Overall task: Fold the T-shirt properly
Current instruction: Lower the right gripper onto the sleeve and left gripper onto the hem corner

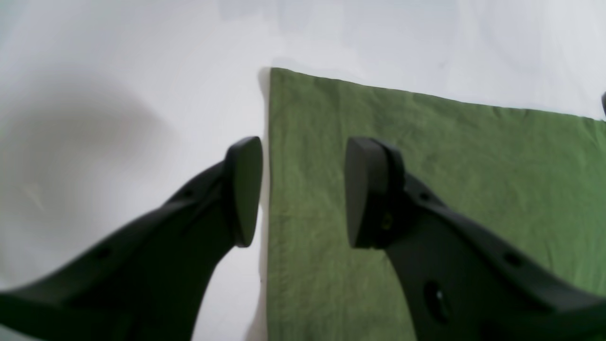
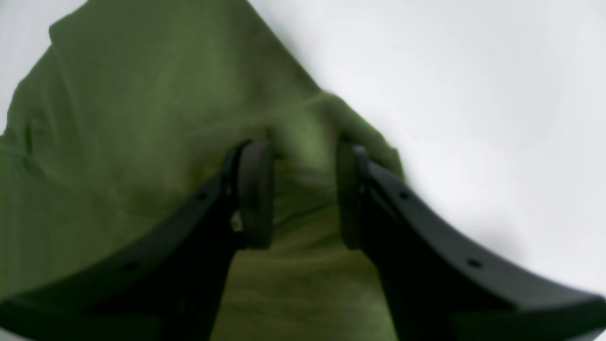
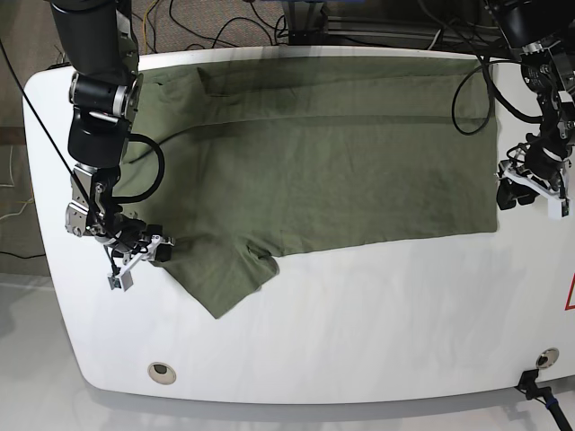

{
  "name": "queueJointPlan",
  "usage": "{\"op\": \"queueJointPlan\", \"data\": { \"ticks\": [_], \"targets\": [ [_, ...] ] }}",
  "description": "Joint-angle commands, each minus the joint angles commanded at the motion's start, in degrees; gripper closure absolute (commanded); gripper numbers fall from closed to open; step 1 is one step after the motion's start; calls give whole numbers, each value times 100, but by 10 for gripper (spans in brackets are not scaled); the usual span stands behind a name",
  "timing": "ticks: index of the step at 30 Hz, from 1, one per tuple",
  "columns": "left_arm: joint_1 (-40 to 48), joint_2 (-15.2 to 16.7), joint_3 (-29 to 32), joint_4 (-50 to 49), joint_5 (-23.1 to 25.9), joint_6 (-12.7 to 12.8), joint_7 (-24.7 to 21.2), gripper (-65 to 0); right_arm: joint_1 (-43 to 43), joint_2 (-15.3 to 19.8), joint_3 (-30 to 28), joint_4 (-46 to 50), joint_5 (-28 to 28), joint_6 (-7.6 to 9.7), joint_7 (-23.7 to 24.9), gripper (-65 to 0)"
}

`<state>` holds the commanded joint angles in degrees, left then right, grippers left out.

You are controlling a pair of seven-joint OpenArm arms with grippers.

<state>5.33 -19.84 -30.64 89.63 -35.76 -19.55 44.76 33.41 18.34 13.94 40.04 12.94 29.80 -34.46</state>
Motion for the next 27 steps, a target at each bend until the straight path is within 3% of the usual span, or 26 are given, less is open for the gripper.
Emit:
{"op": "queueJointPlan", "data": {
  "ticks": [12, 27],
  "targets": [
    [14, 11, 12, 4, -18, -20, -4, -266, 164, -11, -36, -302, -441, -212, 130, -220],
    [27, 19, 6, 21, -29, -5, -3, -266, 325, 87, -63, -801, -536, -194, 391, -222]
  ]
}}
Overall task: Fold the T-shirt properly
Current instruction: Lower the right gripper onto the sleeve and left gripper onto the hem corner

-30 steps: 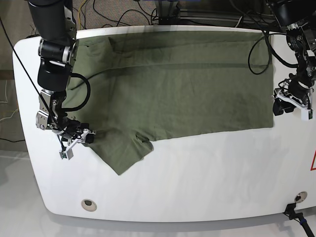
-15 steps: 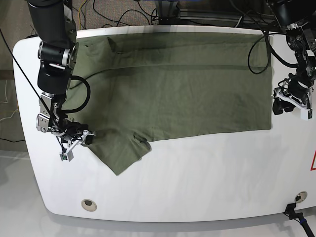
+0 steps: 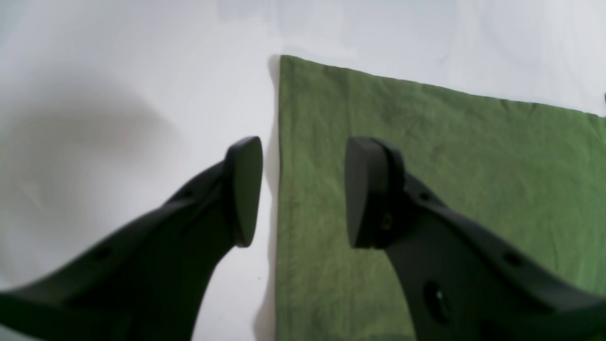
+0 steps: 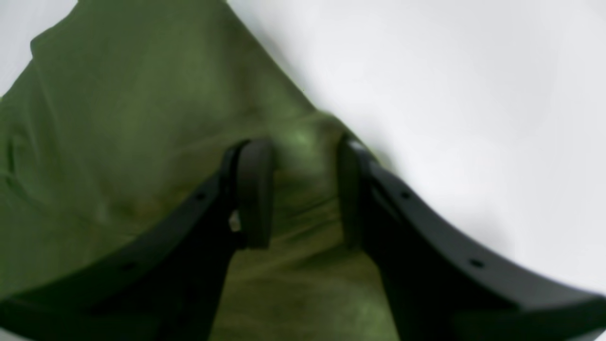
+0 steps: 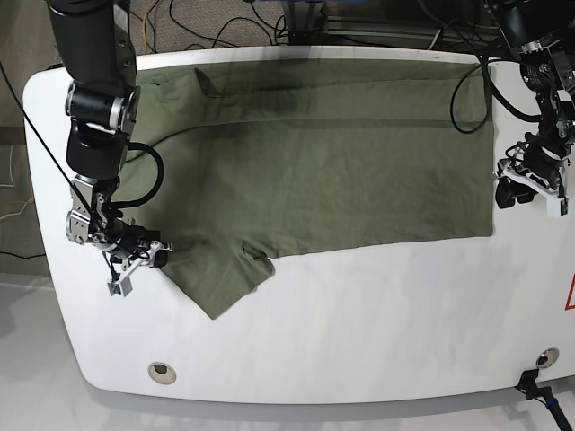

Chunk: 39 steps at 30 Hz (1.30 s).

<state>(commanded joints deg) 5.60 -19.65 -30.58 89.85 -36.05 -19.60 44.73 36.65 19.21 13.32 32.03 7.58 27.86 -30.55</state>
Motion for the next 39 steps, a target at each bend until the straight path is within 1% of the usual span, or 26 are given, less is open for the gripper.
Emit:
{"op": "queueJointPlan", "data": {
  "ticks": [2, 3, 4, 5, 8, 12, 16, 19, 21, 25, 26, 29, 30, 32, 33, 35, 39],
  "targets": [
    [7, -4, 2, 9, -8, -2, 1, -266, -5, 48, -15, -13, 17, 6, 6, -223],
    [1, 10, 9, -7, 69, 44, 0, -265, -16, -69, 47, 101, 47, 87, 25, -209],
    [3, 6, 15, -9, 40, 49, -2, -265, -19, -64, 33, 97, 45, 84, 20, -189],
    [-3, 7, 33, -31, 33, 47, -7, -264, -42, -63, 24, 90, 48, 76, 5, -152],
    [-9, 7, 24, -31, 24, 42, 2, -262, -38, -67, 43, 64, 37, 94, -42, 0],
    [-35, 2, 32, -19, 26, 46, -19, -262, -143, -63, 41, 144, 60, 102, -196, 0],
    [-45, -2, 32, -48, 21, 44, -1, -260, -435, -44, 55, 850, 32, 86, -476, 0],
    [-63, -8, 40, -63, 1, 35, -34, -260, -584, -35, 143, 1397, 27, 107, -701, 0],
    [-84, -18, 26, -52, -7, 22, -31, -259, -616, -25, 219, 1586, 19, 156, -748, 0],
    [-107, -16, 30, -59, -22, 38, -41, -261, -535, -26, 338, 1428, 11, 337, -626, 0],
    [-104, -24, 45, -75, -11, 41, -46, -263, -485, -19, 360, 1340, 0, 365, -556, -33],
    [-86, -19, 35, -93, -19, 45, -2, -261, -424, -11, 442, 1150, -26, 314, -404, -184],
    [-99, -16, 38, -90, -13, 24, 12, -263, -401, -5, 494, 1151, -14, 283, -374, -223],
    [-99, -36, 26, -68, -6, 19, 16, -261, -401, -4, 504, 1086, 6, 253, -338, -273],
    [-59, -19, 74, -97, 19, 60, 6, -262, -519, -43, 388, 1201, -57, 306, -702, -96],
    [-52, -12, 52, -114, 23, 70, 11, -263, -502, -38, 369, 1214, -47, 298, -748, 0],
    [-41, -11, 79, -99, 16, 60, 0, -263, -505, -25, 356, 1279, 1, 284, -778, 0]
  ]
}}
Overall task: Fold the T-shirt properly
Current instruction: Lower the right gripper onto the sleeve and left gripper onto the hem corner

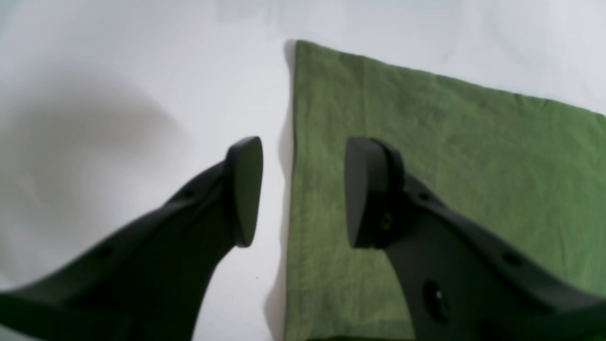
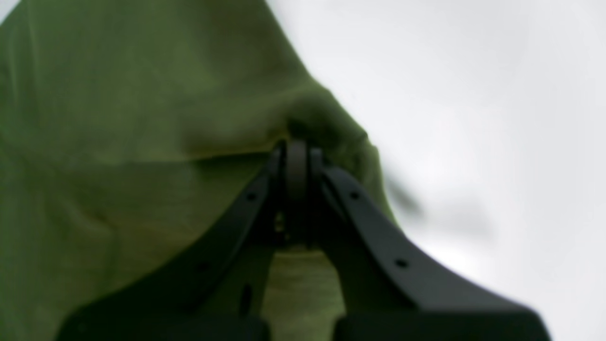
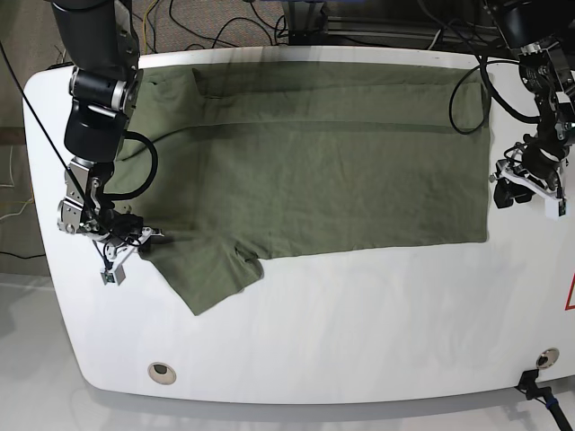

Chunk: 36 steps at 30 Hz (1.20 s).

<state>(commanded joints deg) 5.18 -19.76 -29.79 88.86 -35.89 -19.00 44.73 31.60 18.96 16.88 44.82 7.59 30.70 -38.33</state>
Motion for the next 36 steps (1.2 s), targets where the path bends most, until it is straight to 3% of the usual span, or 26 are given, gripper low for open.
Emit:
{"op": "queueJointPlan", "data": {
  "ticks": [13, 23, 25, 36],
  "targets": [
    [-92, -25, -17, 4, -8, -13, -49, -267, 19, 19, 2, 219, 45, -5, -138, 0],
    [-895, -101, 36, -337, 70, -21, 11, -272, 4, 19, -33, 277, 52, 2, -161, 0],
    [-840, -84, 57, -193, 35, -43, -91, -264, -2, 5, -9, 231, 49, -74, -146, 0],
    [-990, -22, 49, -242, 37, -35, -45, -260, -44, 4, 2, 264, 68, -64, -142, 0]
  ]
}}
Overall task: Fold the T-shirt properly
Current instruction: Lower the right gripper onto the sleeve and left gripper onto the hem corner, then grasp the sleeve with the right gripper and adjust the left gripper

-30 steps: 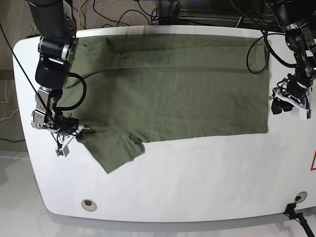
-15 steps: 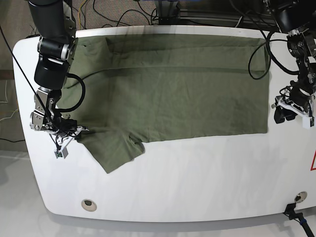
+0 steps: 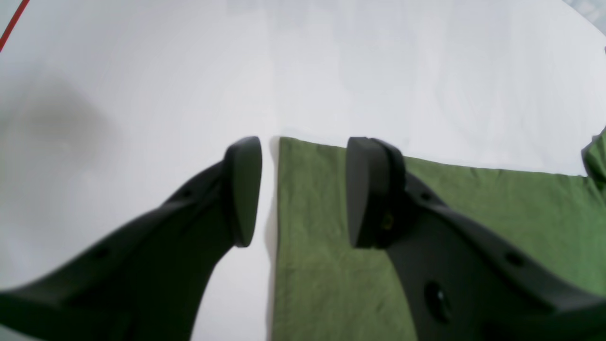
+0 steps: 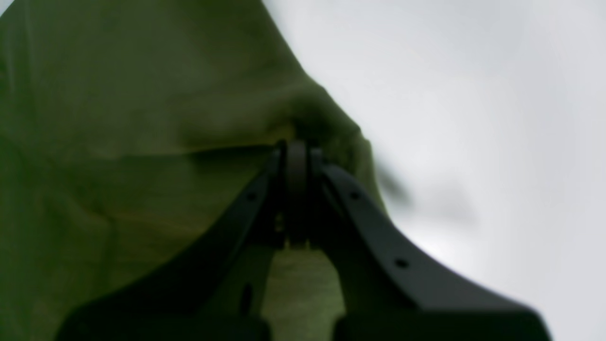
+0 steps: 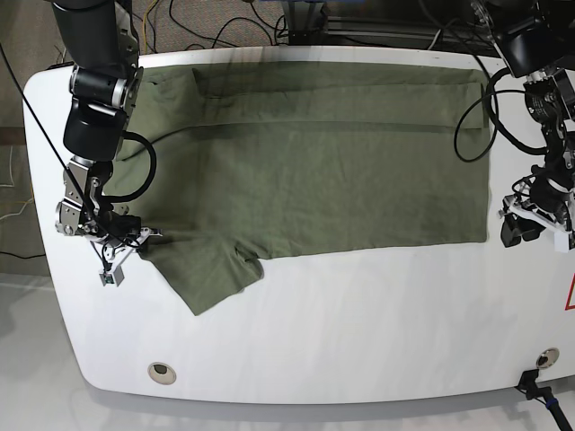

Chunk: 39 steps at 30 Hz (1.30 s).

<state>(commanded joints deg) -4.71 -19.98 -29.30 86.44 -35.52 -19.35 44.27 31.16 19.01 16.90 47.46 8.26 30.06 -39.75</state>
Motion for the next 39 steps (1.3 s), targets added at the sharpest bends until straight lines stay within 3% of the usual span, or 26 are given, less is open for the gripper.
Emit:
{"op": "queueJointPlan", "data": {
  "ticks": [3, 6, 7, 20, 25, 28, 32, 33, 36, 39],
  "targets": [
    [-160, -10, 97, -80, 41, 4, 29, -257, -4, -10, -28, 9, 11, -22, -6, -10],
    [-346, -5, 262, -148, 59, 8, 43, -259, 2, -19, -22, 75, 20, -32, -5, -148],
    [-139, 86, 253, -129, 198, 5, 105, -265, -316, -156, -59, -21, -83, -30, -47, -5],
    [-148, -37, 253, 125, 207, 5, 113, -269, -404, -156, -50, -21, -83, -30, 120, -8],
    [-157, -46, 253, 125, 207, 5, 113, -271, -228, -129, 249, -21, -83, -30, 76, -9],
    [-157, -46, 253, 125, 207, 5, 113, -271, -105, -41, 249, 5, -92, -30, -126, -63],
    [-157, -46, 253, 125, 207, -4, 113, -271, -96, -32, 249, 427, -83, -21, -355, -202],
    [-157, -46, 253, 125, 207, -4, 113, -271, -96, -32, 249, 480, -83, 5, -425, -225],
    [-157, -46, 253, 125, 207, -4, 113, -271, 44, -32, 257, 498, -83, 453, -680, -278],
    [-166, -46, 253, 125, 207, -4, 113, -271, 123, -15, 266, 498, -83, 700, -759, -334]
  ]
}}
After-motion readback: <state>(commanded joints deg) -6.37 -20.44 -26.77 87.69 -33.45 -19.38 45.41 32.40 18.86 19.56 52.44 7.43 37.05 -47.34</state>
